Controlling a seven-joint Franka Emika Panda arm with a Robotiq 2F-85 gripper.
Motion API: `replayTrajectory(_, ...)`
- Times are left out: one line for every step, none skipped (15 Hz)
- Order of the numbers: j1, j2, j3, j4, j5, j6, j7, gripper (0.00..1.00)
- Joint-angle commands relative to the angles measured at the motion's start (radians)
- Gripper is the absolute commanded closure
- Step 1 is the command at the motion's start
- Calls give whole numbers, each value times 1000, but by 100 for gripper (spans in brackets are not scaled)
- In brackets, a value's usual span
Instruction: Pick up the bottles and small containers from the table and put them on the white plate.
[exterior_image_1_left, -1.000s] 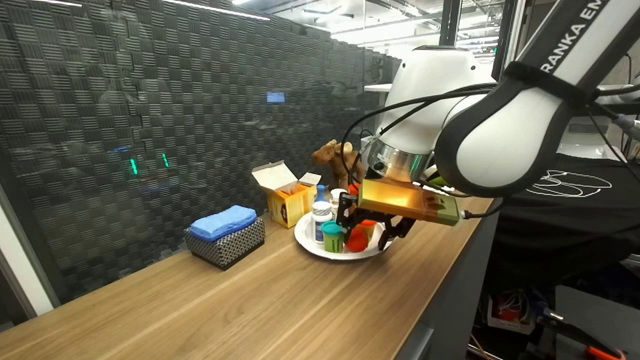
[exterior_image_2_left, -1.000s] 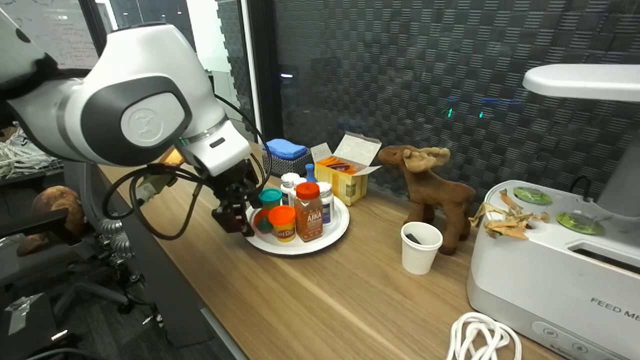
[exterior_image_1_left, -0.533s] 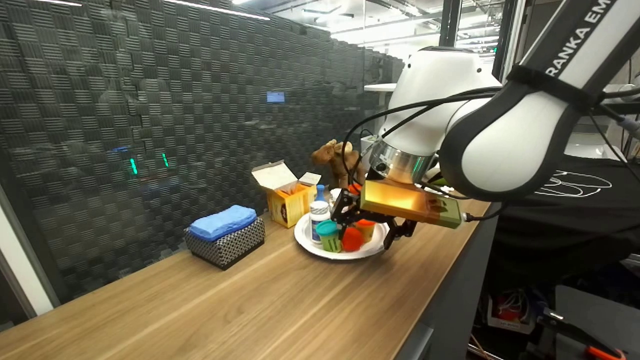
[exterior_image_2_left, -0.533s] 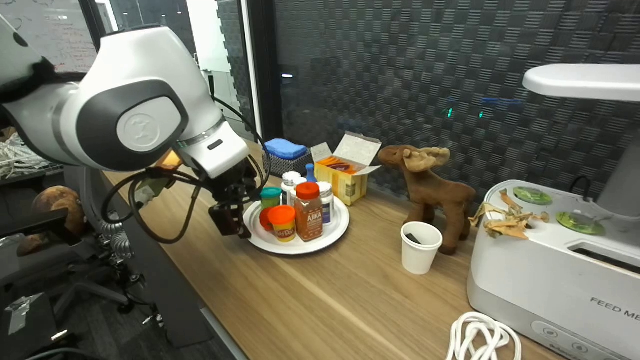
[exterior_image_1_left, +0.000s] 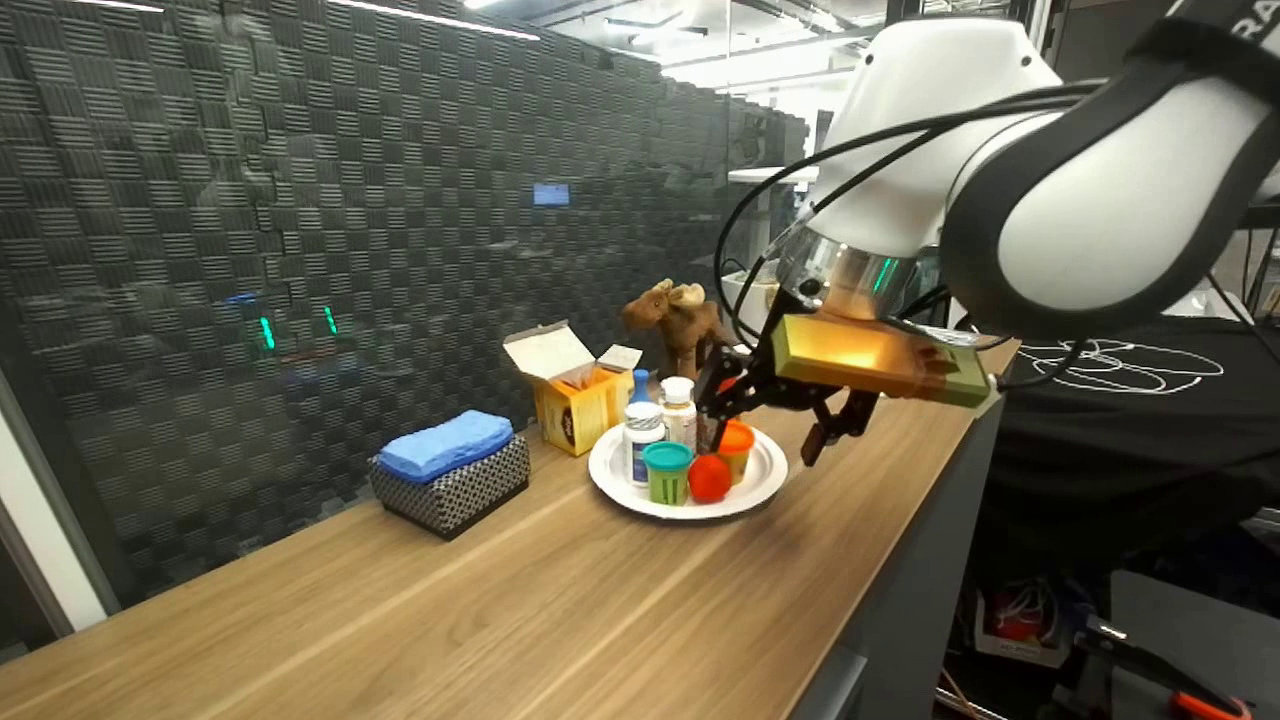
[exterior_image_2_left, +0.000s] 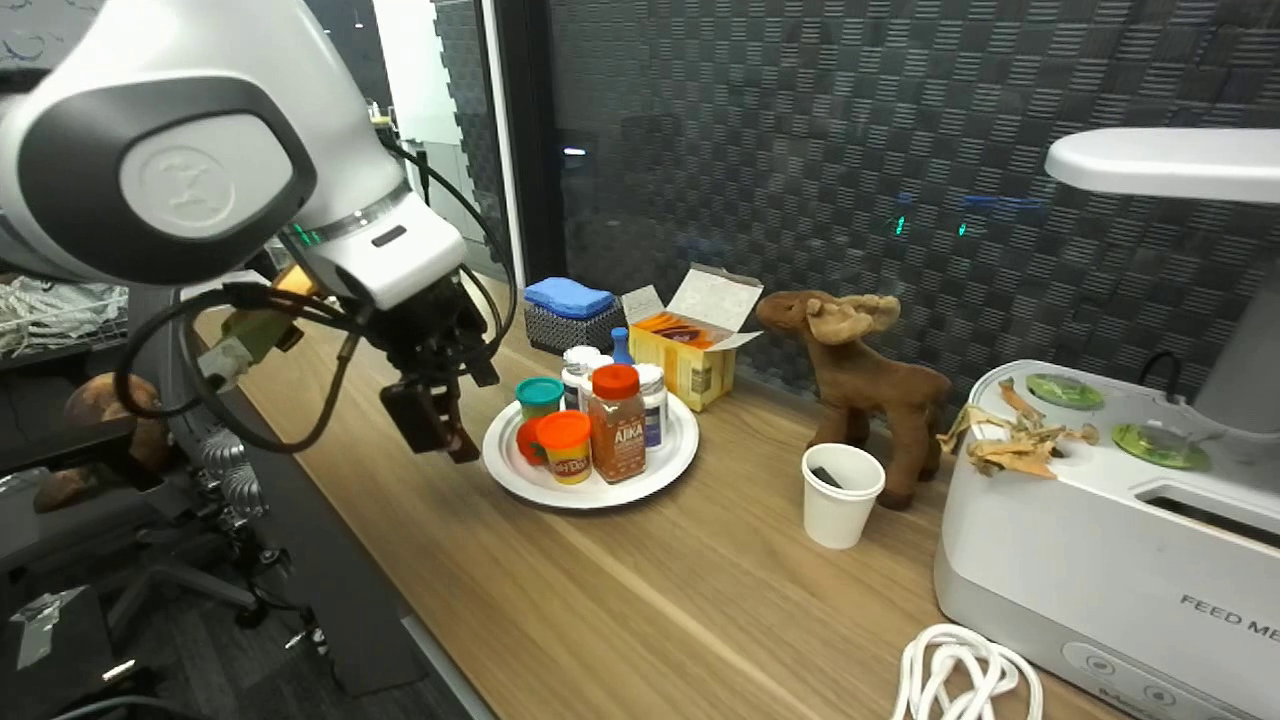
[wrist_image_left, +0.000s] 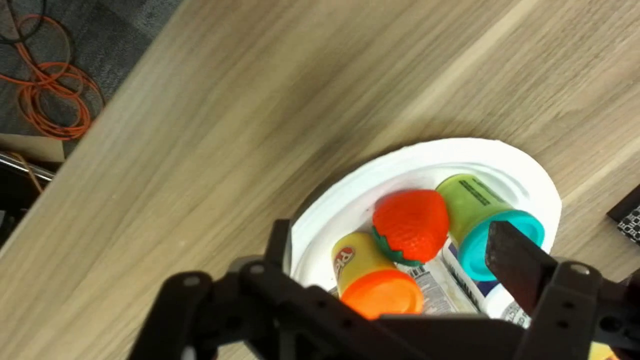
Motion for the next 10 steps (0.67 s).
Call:
replayTrajectory(-34, -187, 65, -37, 75, -263, -114, 0)
replayTrajectory(-19, -197, 61, -27, 126, -344, -185, 0)
replayTrajectory(-6, -229, 60, -16, 187, -433, -272, 0)
replayTrajectory(-2, -267, 62, -6, 235, -520, -350, 0)
replayTrajectory(-9, -291, 68, 5, 261, -602, -414, 0)
replayTrajectory(-16, -320, 72, 15, 281, -681, -479, 0)
replayTrajectory(-24, -341, 74, 20, 289, -744, -540, 0)
replayTrajectory(-31, -359, 75, 28, 290, -800, -601, 0)
replayTrajectory(-60, -302, 113, 17, 283, -709, -509, 0)
replayTrajectory(-64, -324, 113, 20, 288, -753, -552, 0)
